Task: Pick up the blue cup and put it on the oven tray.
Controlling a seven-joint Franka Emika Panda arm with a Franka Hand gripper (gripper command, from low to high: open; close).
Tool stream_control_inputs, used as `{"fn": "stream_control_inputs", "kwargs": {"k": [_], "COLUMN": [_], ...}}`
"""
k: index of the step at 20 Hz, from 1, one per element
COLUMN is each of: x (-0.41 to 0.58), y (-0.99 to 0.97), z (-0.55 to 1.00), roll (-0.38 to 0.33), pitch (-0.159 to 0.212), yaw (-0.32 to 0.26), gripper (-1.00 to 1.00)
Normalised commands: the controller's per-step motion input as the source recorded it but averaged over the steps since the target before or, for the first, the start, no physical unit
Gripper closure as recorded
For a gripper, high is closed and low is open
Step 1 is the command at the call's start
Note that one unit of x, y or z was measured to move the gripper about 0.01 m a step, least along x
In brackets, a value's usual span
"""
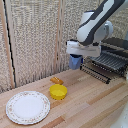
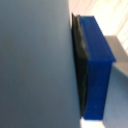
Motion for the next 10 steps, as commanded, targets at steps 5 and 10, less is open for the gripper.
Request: {"fn": "stream_control_inputs", "kwargs": {"k": [5,10], "x": [0.599,0.152], "y": [-0.29,-0.51], "z": [0.67,0.78], "roll": [-0.057,0.000], "pitch": [0.010,0.180], "yaw": [-0.158,-0.214], "gripper": [1.00,1.00]}}
